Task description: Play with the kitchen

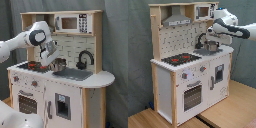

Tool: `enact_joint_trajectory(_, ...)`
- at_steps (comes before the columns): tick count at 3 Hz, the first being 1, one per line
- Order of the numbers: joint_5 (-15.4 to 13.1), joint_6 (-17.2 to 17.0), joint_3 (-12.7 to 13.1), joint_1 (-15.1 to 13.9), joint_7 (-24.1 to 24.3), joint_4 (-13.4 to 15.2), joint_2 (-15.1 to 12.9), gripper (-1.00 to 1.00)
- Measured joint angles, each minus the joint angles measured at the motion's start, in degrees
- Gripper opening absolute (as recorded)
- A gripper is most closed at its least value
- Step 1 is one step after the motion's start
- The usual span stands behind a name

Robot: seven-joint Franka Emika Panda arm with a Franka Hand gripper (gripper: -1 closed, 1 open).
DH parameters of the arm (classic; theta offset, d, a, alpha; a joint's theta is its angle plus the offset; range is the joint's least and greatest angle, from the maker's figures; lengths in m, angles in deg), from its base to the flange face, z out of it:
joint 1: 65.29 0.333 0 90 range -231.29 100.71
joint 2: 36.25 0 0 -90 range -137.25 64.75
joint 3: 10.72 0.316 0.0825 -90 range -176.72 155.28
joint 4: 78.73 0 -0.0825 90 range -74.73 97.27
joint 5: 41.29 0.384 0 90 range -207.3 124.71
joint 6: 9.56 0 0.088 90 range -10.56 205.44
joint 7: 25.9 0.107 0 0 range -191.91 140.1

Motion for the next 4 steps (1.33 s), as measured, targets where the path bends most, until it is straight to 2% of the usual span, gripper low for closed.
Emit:
enact_joint_trajectory(2,0.05,2.43,5.6,-9.59,-3.02,-1.02,-0.12,-1.0)
enact_joint_trajectory(3,0.17,4.12,7.82,-13.78,-6.05,-1.49,-0.32,-1.0)
enact_joint_trajectory(4,0.83,5.11,12.95,-15.94,-6.47,-2.29,-0.65,-1.0)
